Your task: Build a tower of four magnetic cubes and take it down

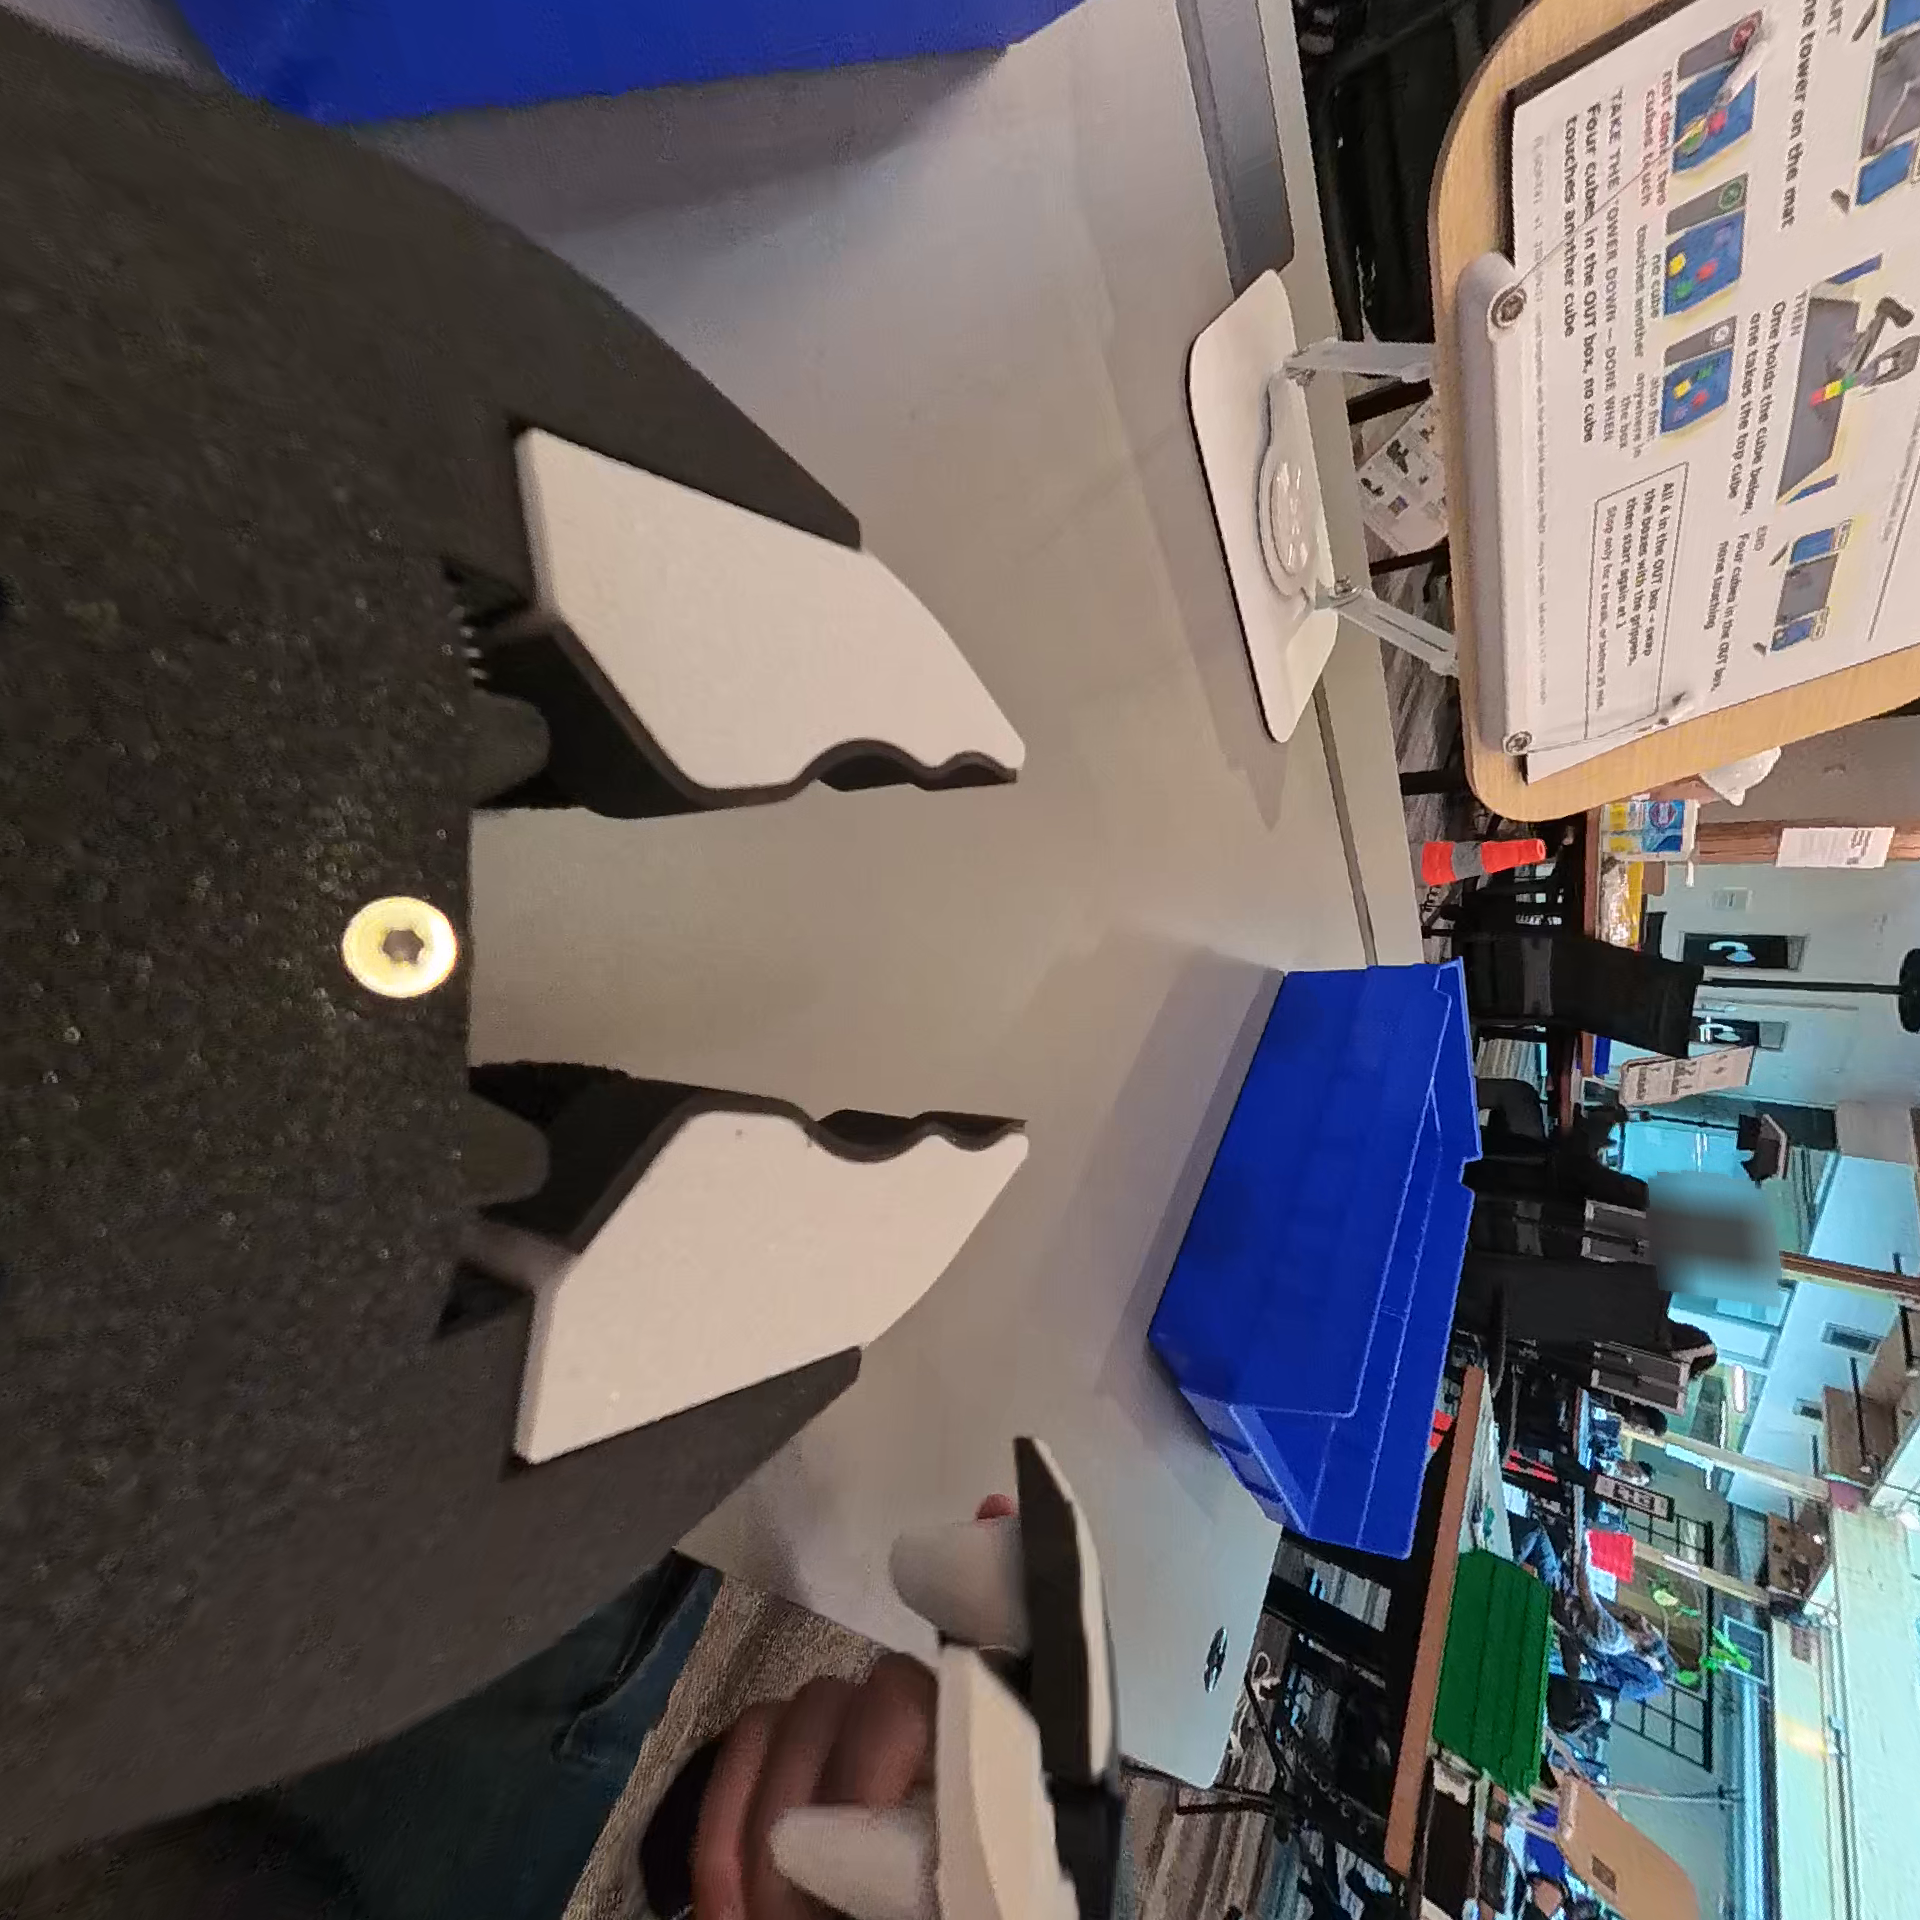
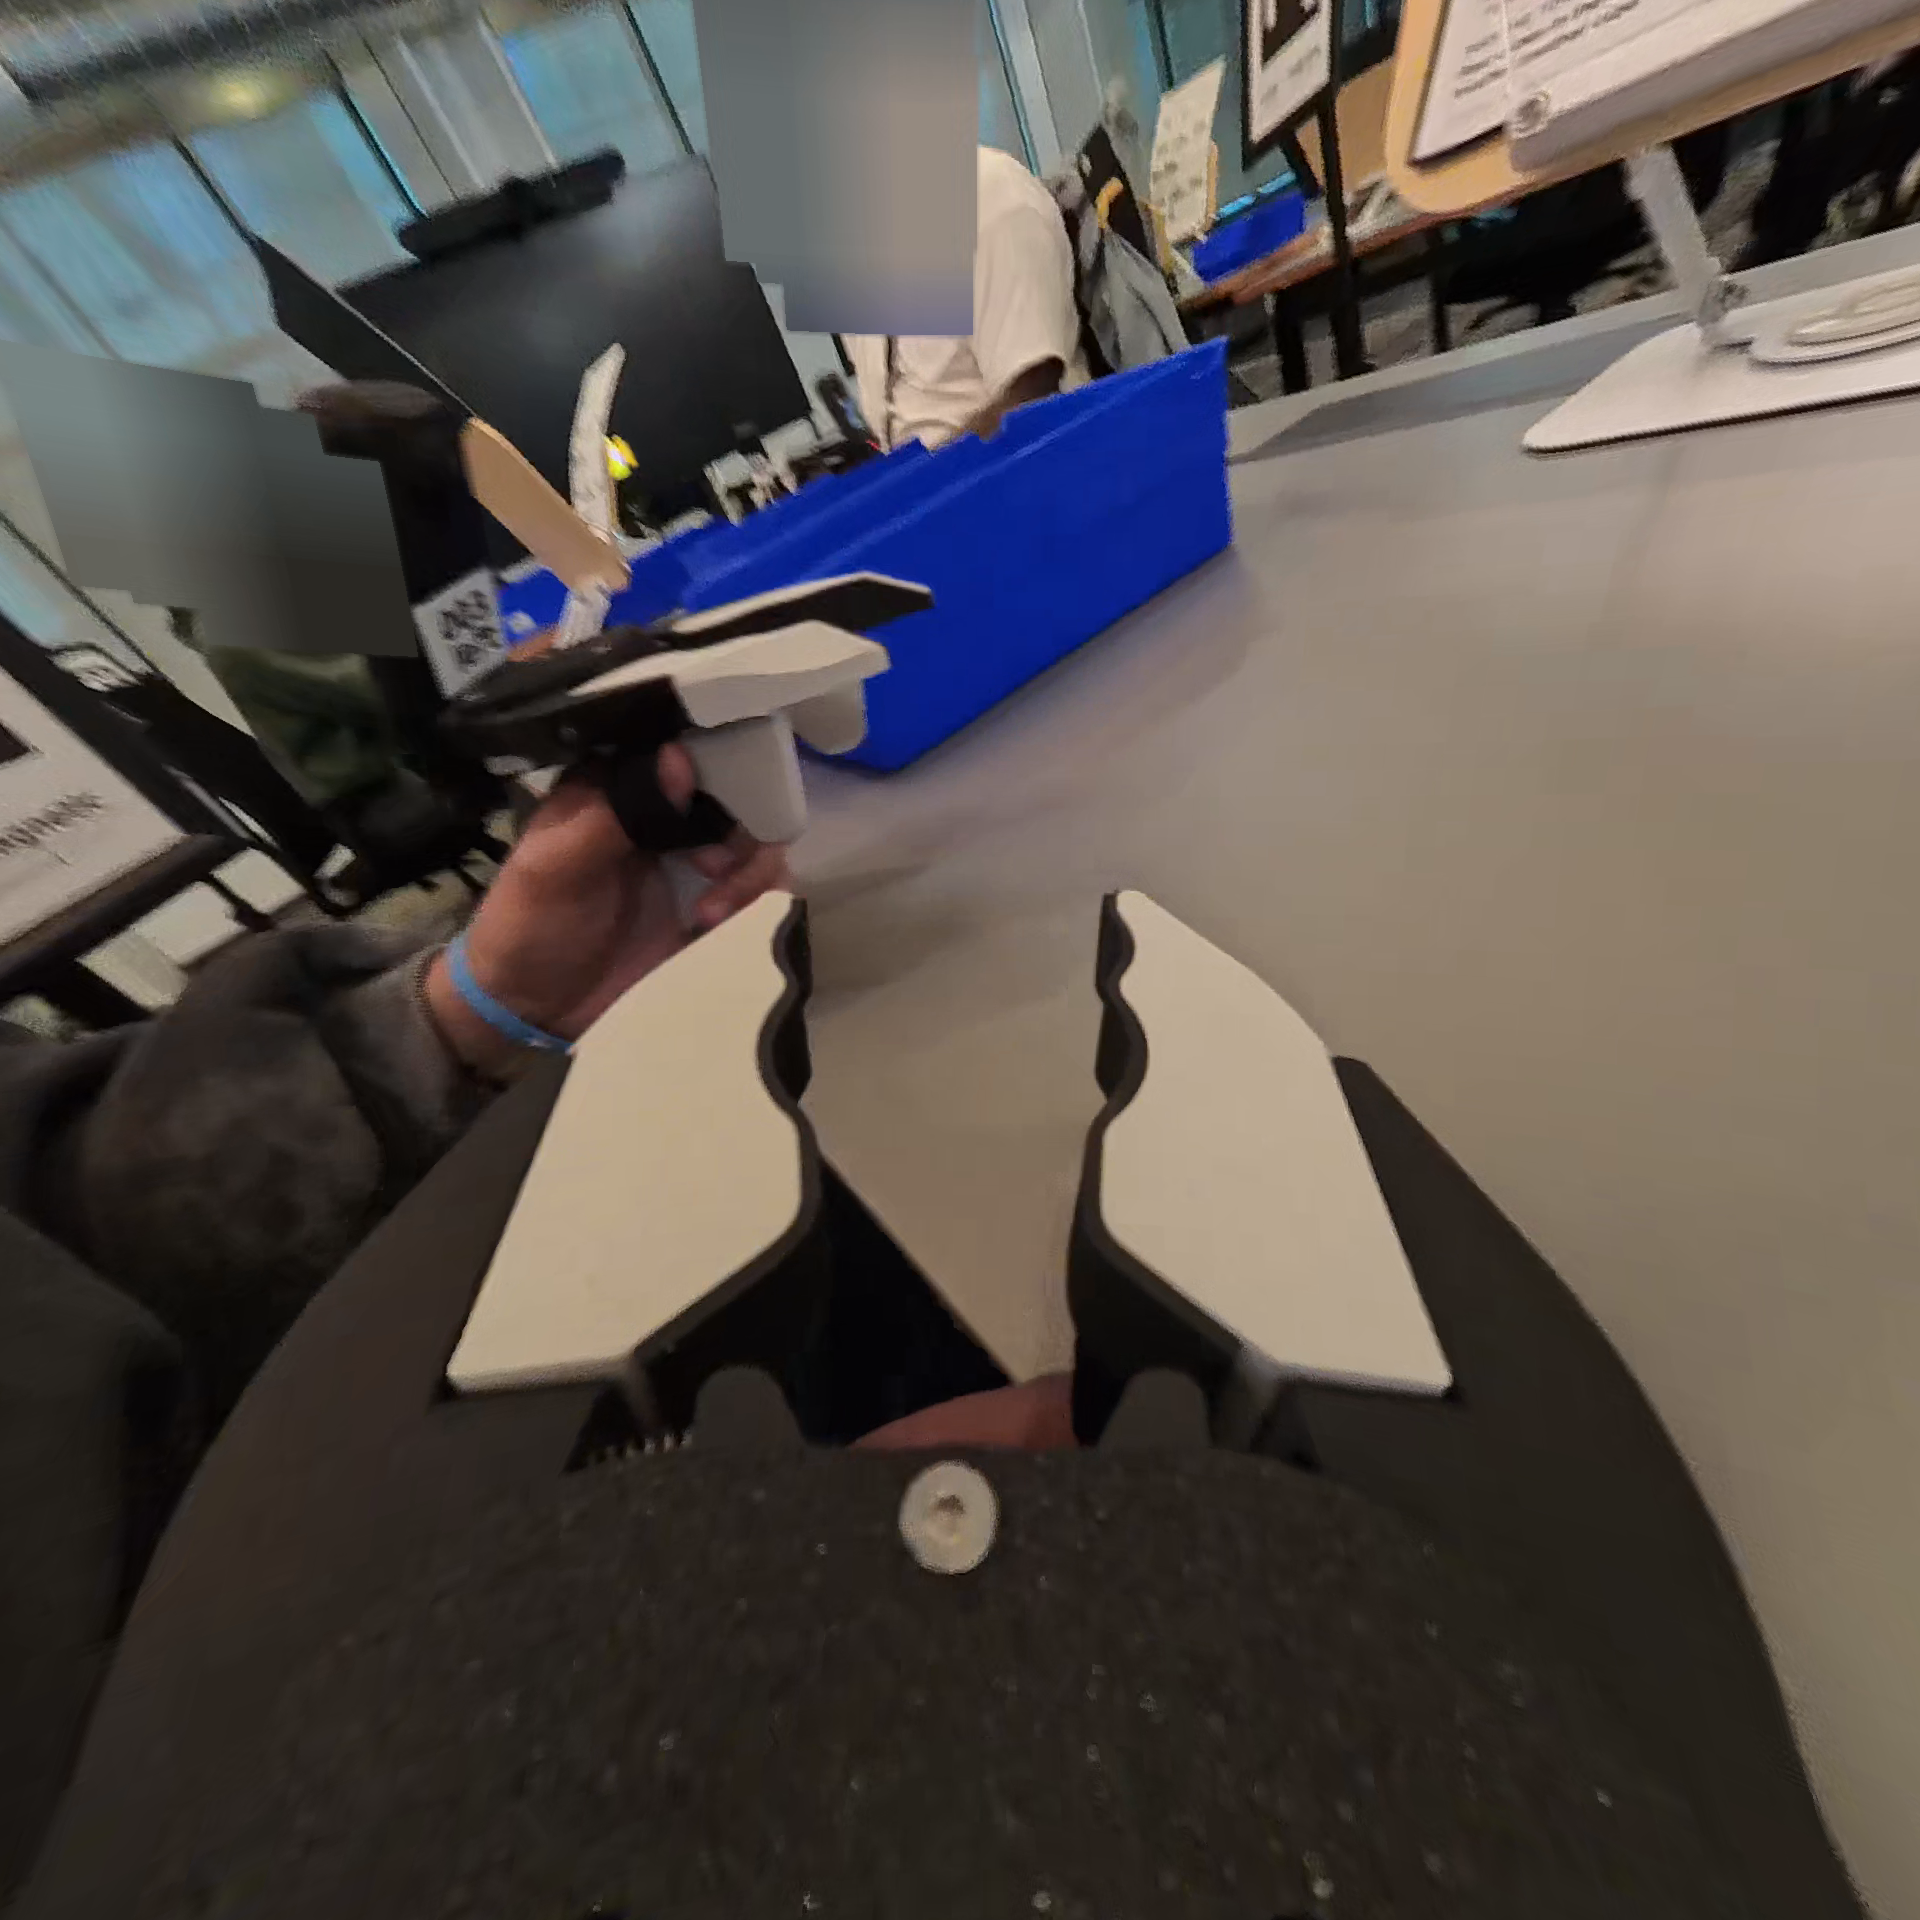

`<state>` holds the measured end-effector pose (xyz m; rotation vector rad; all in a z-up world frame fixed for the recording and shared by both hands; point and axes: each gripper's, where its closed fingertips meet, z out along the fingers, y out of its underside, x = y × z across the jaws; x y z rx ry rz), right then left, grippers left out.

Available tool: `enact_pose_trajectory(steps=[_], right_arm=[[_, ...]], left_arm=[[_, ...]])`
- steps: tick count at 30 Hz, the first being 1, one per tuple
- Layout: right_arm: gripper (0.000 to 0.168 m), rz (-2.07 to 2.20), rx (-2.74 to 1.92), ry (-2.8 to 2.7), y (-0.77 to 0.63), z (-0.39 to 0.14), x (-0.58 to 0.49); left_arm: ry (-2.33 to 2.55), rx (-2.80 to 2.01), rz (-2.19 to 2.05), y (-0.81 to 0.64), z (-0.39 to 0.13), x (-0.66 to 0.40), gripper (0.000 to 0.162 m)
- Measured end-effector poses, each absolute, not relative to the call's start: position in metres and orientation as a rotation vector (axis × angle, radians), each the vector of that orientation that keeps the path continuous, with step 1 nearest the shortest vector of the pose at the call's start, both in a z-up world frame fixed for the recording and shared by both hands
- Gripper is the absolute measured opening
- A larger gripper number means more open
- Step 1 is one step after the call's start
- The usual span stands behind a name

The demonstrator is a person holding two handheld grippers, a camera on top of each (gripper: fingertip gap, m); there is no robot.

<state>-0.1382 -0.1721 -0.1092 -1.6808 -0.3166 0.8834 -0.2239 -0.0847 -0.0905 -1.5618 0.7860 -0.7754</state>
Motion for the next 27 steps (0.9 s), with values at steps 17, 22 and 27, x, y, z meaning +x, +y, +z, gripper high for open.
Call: enact_pose_trajectory(steps=[17, 22, 27], right_arm=[[0.044, 0.561, -1.659, -0.251, -0.167, -0.1, -0.083], [0.042, 0.377, -1.586, -0.075, -0.167, -0.079, -0.015], [0.041, 0.131, -1.519, 0.227, -0.177, -0.072, 0.08]], left_arm=[[0.917, -1.581, -0.657, -0.091, -0.104, -0.21, 0.065], [0.854, -1.619, -0.709, -0.089, -0.102, -0.185, 0.075], [0.823, -1.718, -1.0, -0.108, -0.102, -0.074, 0.081]])
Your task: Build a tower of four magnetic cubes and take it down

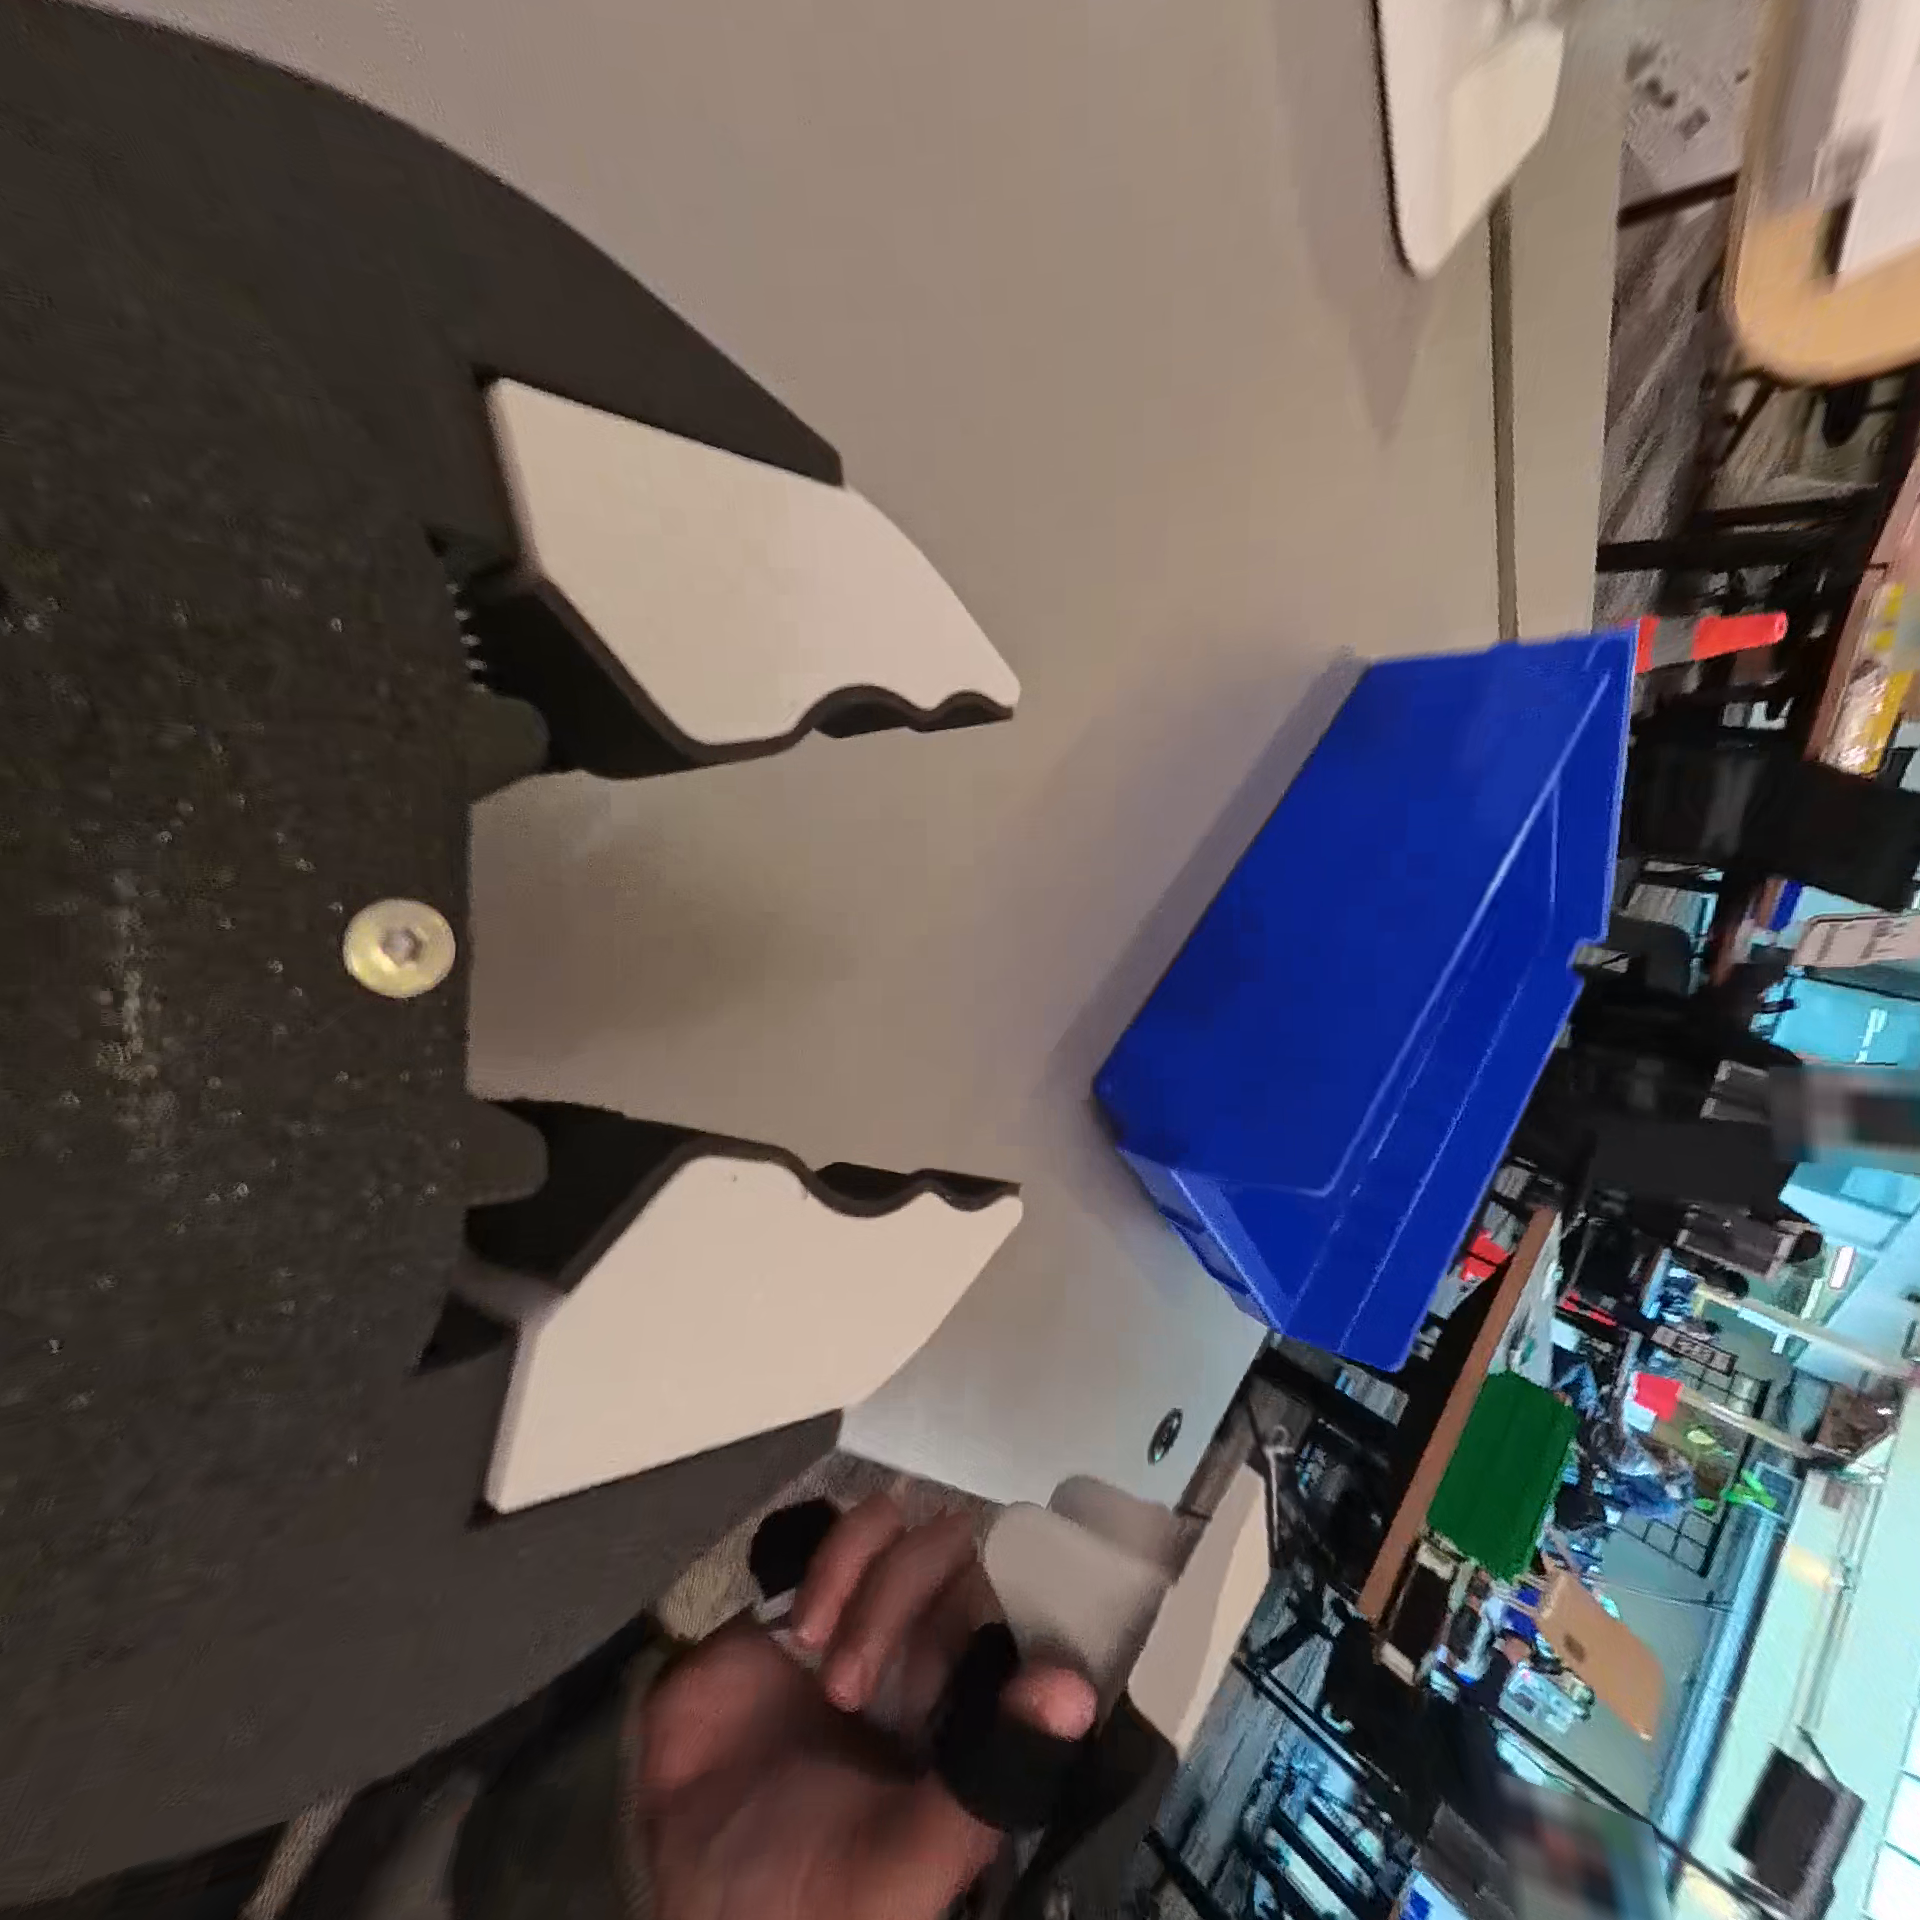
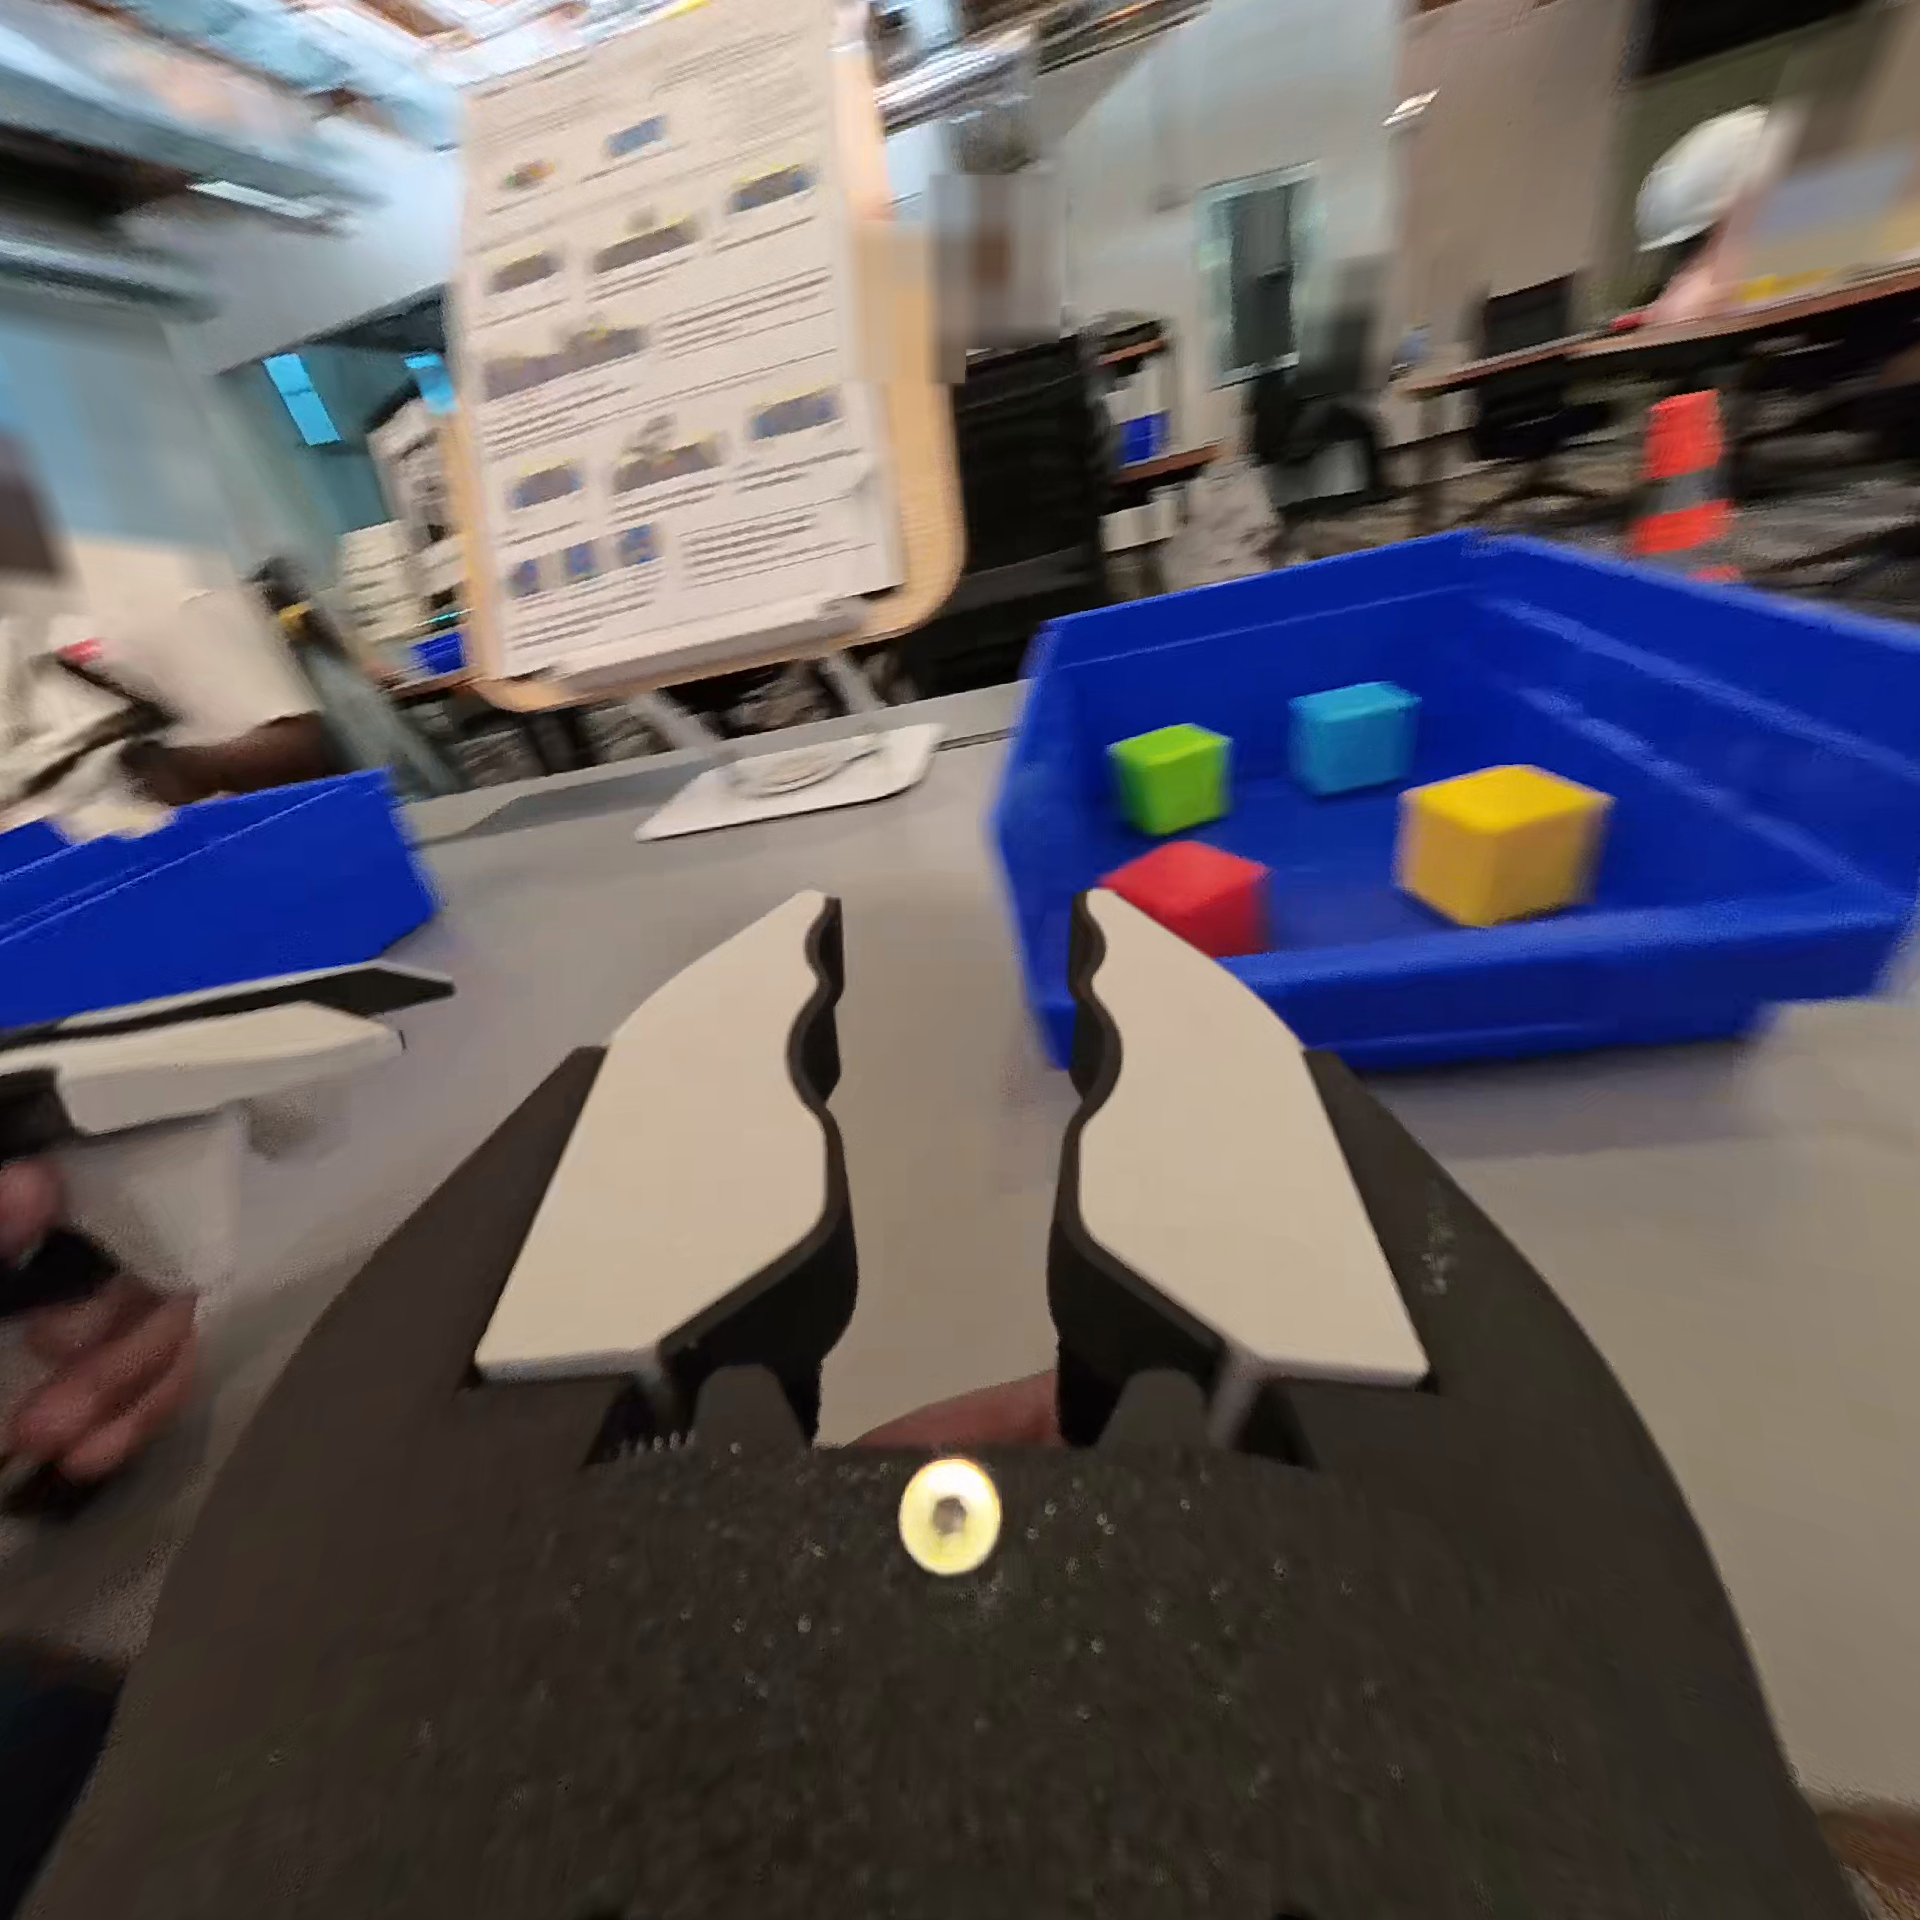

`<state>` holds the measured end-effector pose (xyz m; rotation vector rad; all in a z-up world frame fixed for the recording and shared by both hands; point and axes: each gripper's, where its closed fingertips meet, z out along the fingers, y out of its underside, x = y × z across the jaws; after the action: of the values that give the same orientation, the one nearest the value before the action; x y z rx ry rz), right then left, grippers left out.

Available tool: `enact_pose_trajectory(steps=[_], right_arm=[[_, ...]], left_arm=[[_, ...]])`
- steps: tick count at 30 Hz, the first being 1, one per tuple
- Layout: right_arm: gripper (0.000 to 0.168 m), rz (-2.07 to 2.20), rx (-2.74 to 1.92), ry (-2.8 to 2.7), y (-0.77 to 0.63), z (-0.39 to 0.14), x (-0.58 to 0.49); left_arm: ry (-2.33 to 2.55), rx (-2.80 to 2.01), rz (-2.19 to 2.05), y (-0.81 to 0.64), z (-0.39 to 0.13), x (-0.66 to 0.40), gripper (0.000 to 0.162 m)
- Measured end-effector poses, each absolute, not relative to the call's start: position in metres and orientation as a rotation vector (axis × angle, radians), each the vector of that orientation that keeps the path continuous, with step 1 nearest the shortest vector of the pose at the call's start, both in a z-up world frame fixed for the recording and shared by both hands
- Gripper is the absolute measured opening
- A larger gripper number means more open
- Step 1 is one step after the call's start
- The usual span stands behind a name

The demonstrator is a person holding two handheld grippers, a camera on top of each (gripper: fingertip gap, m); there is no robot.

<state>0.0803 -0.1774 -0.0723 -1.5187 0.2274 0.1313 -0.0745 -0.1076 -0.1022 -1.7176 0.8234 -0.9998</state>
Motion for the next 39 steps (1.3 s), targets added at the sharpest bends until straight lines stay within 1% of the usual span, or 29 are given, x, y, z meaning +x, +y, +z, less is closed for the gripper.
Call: enact_pose_trajectory(steps=[4, 6, 7, 10, 12, 14, 15, 16, 17, 23, 29, 32, 35, 36, 37, 39], right_arm=[[0.037, -0.064, -1.459, 0.393, -0.202, -0.067, 0.136], [0.036, -0.135, -1.449, 0.417, -0.208, -0.066, 0.151], [0.036, -0.158, -1.46, 0.422, -0.209, -0.068, 0.156], [0.037, -0.17, -1.492, 0.436, -0.208, -0.075, 0.164], [0.038, -0.155, -1.533, 0.437, -0.203, -0.083, 0.166], [0.039, -0.155, -1.563, 0.447, -0.201, -0.089, 0.17], [0.039, -0.153, -1.581, 0.45, -0.2, -0.092, 0.171], [0.039, -0.153, -1.592, 0.457, -0.199, -0.094, 0.173], [0.04, -0.147, -1.601, 0.463, -0.198, -0.097, 0.174], [0.042, -0.168, -1.69, 0.508, -0.193, -0.116, 0.179], [0.043, -0.253, -1.747, 0.527, -0.176, -0.121, 0.192], [0.045, -0.267, -1.824, 0.504, -0.17, -0.129, 0.188], [0.037, -0.252, -1.81, 0.52, -0.17, -0.128, 0.183], [0.031, -0.27, -1.81, 0.534, -0.171, -0.129, 0.185], [0.02, -0.266, -1.799, 0.531, -0.172, -0.127, 0.184], [0.004, -0.259, -1.74, 0.58, -0.177, -0.118, 0.186]], left_arm=[[0.886, -1.744, -0.921, -0.106, -0.107, 0.023, 0.087], [0.86, -1.745, -0.93, -0.102, -0.1, 0.062, 0.081], [0.847, -1.749, -0.881, -0.096, -0.1, 0.076, 0.082], [0.817, -1.82, -0.729, -0.077, -0.116, 0.101, 0.079], [0.82, -1.885, -0.731, -0.074, -0.129, 0.111, 0.07], [0.805, -1.927, -0.749, -0.072, -0.136, 0.112, 0.066], [0.788, -1.929, -0.76, -0.071, -0.135, 0.111, 0.053], [0.78, -1.918, -0.753, -0.07, -0.133, 0.107, 0.036], [0.767, -1.906, -0.716, -0.066, -0.132, 0.102, 0.029], [0.698, -1.906, -0.613, -0.051, -0.13, 0.072, 0.015], [0.615, -1.903, -0.548, -0.045, -0.129, 0.041, 0.004], [0.61, -1.906, -0.573, -0.051, -0.128, 0.034, 0.004], [0.631, -1.898, -0.566, -0.06, -0.129, 0.032, 0.003], [0.632, -1.896, -0.567, -0.063, -0.128, 0.031, 0.003], [0.633, -1.894, -0.572, -0.065, -0.128, 0.029, 0.003], [0.631, -1.891, -0.568, -0.07, -0.128, 0.025, 0.003]])
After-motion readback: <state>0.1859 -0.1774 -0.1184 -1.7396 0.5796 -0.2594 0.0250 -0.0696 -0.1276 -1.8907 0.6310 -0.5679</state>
